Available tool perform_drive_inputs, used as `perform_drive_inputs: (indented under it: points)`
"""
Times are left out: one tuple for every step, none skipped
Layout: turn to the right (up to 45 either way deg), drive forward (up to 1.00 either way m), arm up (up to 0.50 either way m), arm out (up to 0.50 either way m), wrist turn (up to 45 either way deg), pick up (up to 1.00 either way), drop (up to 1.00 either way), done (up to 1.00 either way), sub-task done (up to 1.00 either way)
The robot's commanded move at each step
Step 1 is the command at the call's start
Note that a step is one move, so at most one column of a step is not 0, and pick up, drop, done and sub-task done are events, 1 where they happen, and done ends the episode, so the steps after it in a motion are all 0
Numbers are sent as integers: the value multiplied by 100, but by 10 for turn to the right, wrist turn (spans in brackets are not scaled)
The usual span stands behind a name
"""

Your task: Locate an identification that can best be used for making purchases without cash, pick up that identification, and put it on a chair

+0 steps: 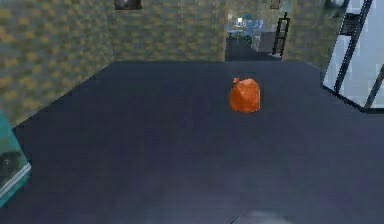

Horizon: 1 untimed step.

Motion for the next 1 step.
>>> perform_drive_inputs:
  points:
    - [0,100,0,0,0,0,0,0,0]
